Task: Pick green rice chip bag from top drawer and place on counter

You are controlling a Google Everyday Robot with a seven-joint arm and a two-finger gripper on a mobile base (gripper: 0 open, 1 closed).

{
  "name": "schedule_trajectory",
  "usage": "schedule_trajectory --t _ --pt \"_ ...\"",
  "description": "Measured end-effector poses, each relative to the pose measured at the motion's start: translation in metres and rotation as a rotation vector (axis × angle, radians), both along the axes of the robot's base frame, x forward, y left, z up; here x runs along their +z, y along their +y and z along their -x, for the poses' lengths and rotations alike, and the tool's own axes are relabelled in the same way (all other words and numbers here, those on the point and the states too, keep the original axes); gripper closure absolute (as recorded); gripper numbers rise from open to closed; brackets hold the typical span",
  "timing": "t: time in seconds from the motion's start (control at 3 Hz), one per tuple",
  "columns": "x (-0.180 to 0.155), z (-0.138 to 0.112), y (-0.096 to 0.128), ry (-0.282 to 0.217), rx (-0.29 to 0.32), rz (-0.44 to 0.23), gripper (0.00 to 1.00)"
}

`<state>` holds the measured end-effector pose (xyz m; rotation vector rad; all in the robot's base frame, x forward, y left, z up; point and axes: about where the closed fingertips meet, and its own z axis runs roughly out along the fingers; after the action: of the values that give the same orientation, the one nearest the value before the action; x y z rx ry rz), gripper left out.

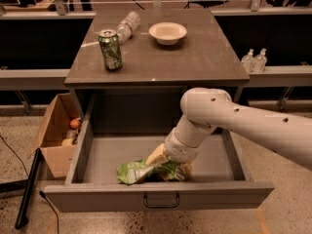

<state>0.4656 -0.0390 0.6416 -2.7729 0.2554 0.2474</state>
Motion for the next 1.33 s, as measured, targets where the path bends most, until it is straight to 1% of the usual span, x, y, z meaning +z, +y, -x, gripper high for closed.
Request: schedule_trajectory --t 0.33,0.67,1.0,1.33 --pt "0.011 -0.009 0.001 0.007 -0.048 -0.052 0.86" --pt "0.034 -0.025 -0.001 0.001 -0.146 -0.139 1.0" --pt "0.06 -0.04 -0.007 -0.009 -0.236 -0.236 1.0" --pt "0.081 -0.05 -0.021 -0.006 -0.325 -0.336 1.0"
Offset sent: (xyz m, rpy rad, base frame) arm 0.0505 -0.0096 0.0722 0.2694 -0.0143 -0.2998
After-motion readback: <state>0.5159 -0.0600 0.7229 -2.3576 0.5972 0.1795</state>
